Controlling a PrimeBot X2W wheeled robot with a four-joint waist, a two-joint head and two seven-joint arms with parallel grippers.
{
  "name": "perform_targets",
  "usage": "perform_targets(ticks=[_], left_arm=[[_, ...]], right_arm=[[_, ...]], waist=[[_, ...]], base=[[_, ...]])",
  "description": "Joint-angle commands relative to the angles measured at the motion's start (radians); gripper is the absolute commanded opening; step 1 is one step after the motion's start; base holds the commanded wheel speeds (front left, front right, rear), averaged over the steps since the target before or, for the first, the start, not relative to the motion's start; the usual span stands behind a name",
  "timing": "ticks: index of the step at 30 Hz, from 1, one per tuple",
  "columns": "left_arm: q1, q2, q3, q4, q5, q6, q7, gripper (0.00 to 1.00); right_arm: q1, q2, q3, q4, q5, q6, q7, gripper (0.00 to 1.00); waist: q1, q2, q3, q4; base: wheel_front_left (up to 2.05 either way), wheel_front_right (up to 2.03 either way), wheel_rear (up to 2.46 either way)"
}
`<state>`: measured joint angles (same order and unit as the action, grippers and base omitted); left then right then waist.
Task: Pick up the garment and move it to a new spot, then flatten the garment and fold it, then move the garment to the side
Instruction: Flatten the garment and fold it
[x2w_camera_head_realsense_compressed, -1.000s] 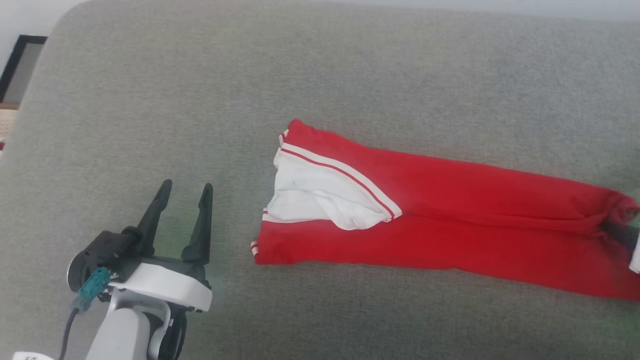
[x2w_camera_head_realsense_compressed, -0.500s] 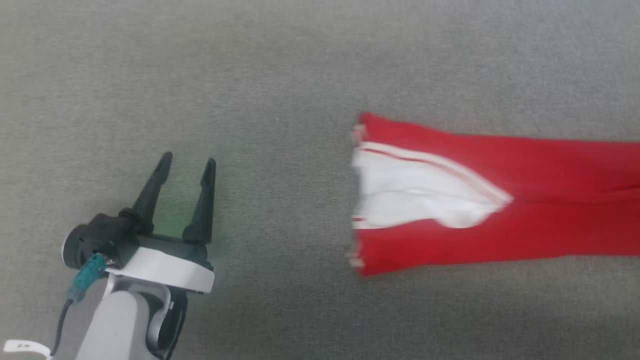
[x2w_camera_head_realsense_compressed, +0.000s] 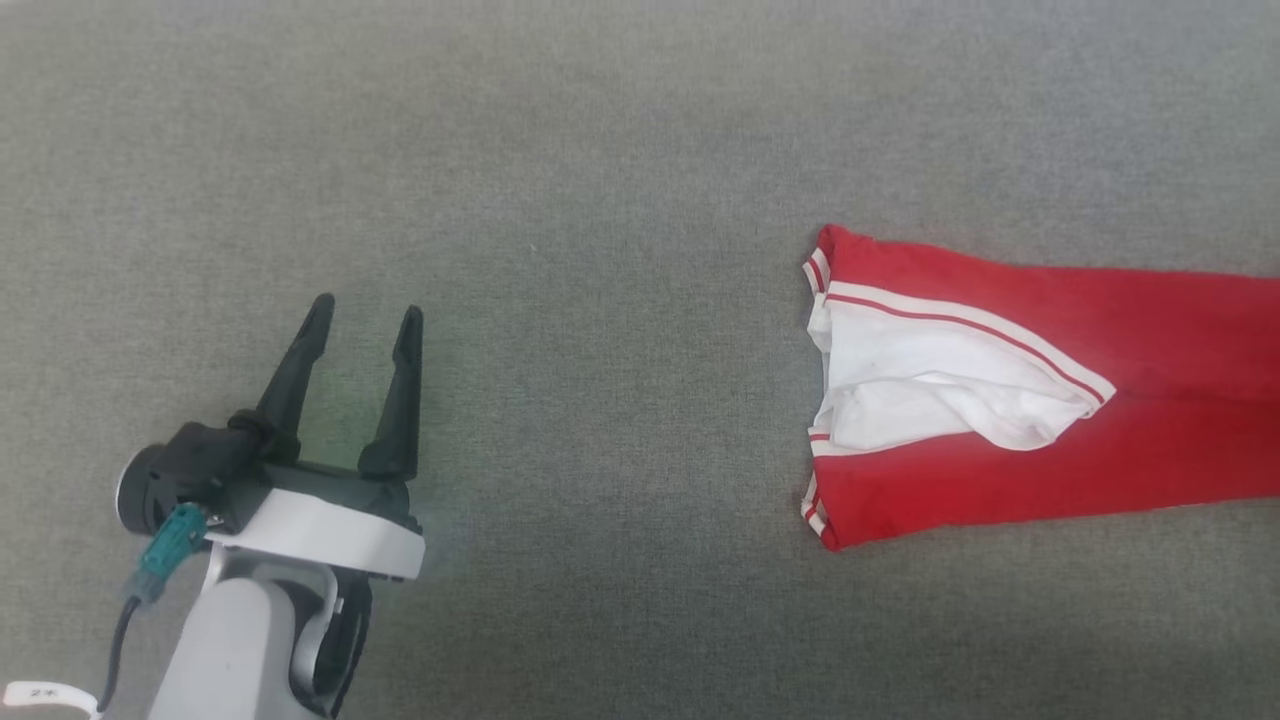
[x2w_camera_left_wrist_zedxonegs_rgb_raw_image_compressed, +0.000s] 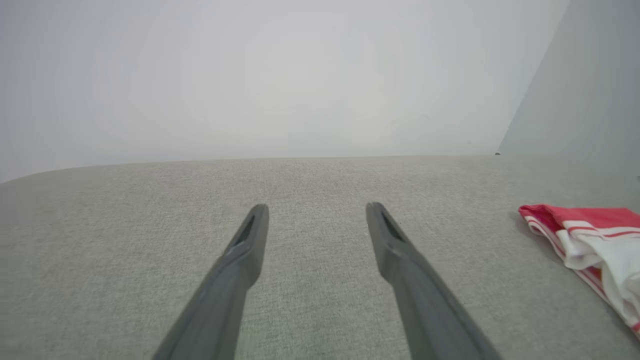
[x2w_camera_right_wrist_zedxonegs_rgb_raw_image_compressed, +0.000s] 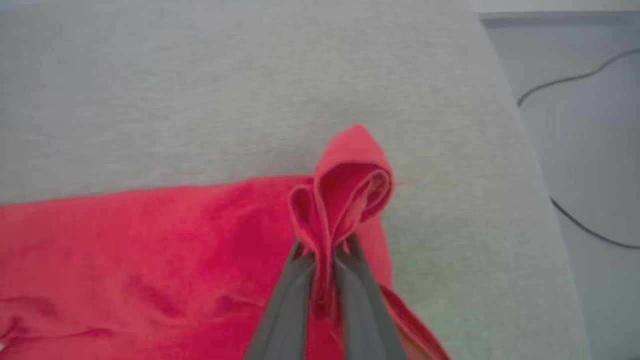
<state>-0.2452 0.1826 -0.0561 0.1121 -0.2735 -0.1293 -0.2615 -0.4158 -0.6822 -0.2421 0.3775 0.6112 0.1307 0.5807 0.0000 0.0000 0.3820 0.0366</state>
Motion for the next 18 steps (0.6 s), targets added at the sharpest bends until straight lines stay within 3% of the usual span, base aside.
perform_targets(ticks=[1, 10, 18], left_arm=[[0.015, -0.002, 0.004, 0.004, 0.006, -0.001, -0.005, 1.00], [0.044, -0.025, 0.011, 0.019, -0.017, -0.001, -0.005, 1.00], [0.064, -0.044, -0.015, 0.033, -0.047, -0.002, -0.004, 1.00]], right_arm=[[0.024, 0.012, 0.030, -0.054, 0.021, 0.000, 0.016, 0.00], [0.102, 0.087, 0.261, -0.391, 0.110, 0.000, 0.121, 0.00], [0.063, 0.177, 0.464, -0.490, 0.084, 0.000, 0.161, 0.00]], waist=[[0.0000, 0.0000, -0.015, 0.002], [0.0000, 0.0000, -0.059, 0.037], [0.0000, 0.0000, -0.075, 0.093]], base=[[0.00, 0.00, 0.00], [0.00, 0.00, 0.00], [0.00, 0.00, 0.00]])
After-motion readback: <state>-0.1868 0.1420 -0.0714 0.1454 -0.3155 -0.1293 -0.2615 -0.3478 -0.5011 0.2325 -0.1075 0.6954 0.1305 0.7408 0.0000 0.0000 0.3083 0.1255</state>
